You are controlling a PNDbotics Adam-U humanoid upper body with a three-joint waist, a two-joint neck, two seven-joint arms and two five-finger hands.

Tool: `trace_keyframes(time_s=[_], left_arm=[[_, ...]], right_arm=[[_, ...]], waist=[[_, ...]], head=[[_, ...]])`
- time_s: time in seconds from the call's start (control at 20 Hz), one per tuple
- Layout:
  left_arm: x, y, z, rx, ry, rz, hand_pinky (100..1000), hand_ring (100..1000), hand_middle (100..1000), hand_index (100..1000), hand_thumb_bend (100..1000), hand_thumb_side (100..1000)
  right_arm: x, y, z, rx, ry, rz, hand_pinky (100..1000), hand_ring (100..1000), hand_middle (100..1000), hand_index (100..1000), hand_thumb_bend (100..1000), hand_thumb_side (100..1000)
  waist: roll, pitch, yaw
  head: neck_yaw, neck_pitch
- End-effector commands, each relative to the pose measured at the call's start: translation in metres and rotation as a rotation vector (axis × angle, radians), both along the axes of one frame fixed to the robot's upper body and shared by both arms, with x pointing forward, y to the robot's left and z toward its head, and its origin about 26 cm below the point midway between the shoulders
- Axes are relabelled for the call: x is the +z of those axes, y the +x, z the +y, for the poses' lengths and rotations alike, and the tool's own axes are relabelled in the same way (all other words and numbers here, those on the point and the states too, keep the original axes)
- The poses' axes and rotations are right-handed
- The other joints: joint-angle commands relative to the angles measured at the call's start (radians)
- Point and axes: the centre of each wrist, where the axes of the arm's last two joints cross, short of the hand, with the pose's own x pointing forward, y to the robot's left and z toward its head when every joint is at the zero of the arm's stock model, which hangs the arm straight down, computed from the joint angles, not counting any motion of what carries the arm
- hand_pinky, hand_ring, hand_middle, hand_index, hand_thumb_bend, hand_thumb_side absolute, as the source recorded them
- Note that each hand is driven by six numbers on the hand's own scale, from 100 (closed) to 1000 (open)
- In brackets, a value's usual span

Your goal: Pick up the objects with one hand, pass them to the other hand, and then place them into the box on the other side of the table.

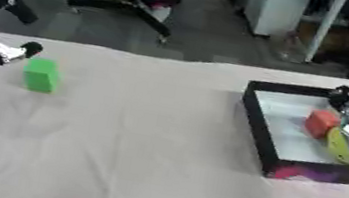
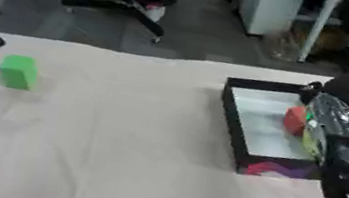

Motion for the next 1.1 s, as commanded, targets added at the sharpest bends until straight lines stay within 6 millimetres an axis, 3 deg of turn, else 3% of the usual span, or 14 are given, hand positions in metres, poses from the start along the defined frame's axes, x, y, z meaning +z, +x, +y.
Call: trace_keyframes(time_s=[0.05, 0.15, 0.2, 0.4, 0.55, 0.75, 0.9, 1.1], left_arm=[[0.013, -0.005, 0.029, 0.098, 0.059, -0.02, 749, 620, 574, 691, 496, 425], [0.008, -0.005, 0.041, 0.155, 0.087, -0.003, 754, 628, 584, 699, 526, 434], [0.005, -0.005, 0.048, 0.188, 0.108, 0.009, 762, 647, 600, 713, 545, 439], [-0.007, 0.003, 0.068, 0.272, 0.261, 0.072, 801, 717, 673, 777, 630, 405], [-0.011, 0.013, 0.076, 0.301, 0.426, 0.113, 819, 742, 695, 794, 669, 364], [-0.023, 0.028, 0.076, 0.306, 0.642, 0.145, 836, 752, 701, 795, 656, 282], [-0.032, 0.036, 0.071, 0.331, 0.73, 0.119, 840, 749, 702, 791, 614, 223], [-0.038, 0.044, 0.063, 0.375, 0.793, 0.071, 837, 744, 700, 787, 597, 227]], right_arm=[[0.038, -0.011, 0.004, 0.037, -0.072, -0.167, 701, 919, 956, 1000, 200, 669], [0.049, -0.022, 0.017, 0.083, -0.133, -0.241, 646, 889, 922, 1000, 193, 522], [0.053, -0.029, 0.025, 0.117, -0.163, -0.268, 630, 873, 903, 1000, 165, 386], [0.067, -0.059, 0.054, 0.289, -0.238, -0.293, 643, 871, 892, 1000, 140, 100], [0.077, -0.082, 0.079, 0.421, -0.272, -0.289, 636, 875, 885, 993, 126, 100], [0.088, -0.108, 0.11, 0.564, -0.29, -0.269, 644, 873, 865, 978, 100, 100], [0.092, -0.119, 0.129, 0.633, -0.294, -0.243, 681, 871, 855, 955, 100, 100], [0.099, -0.132, 0.149, 0.719, -0.296, -0.232, 686, 868, 848, 952, 100, 100]], waist=[[0.0, -0.008, -0.002], [0.0, -0.005, -0.003], [0.001, -0.004, -0.005], [0.002, -0.001, -0.013], [0.002, 0.003, -0.021], [0.004, 0.016, -0.033], [0.003, 0.032, -0.042], [0.004, 0.055, -0.055]], head=[[0.006, -0.013], [0.018, -0.012], [0.031, -0.011], [0.1, 0.001], [0.156, 0.005], [0.21, 0.001], [0.229, -0.01], [0.244, -0.026]])
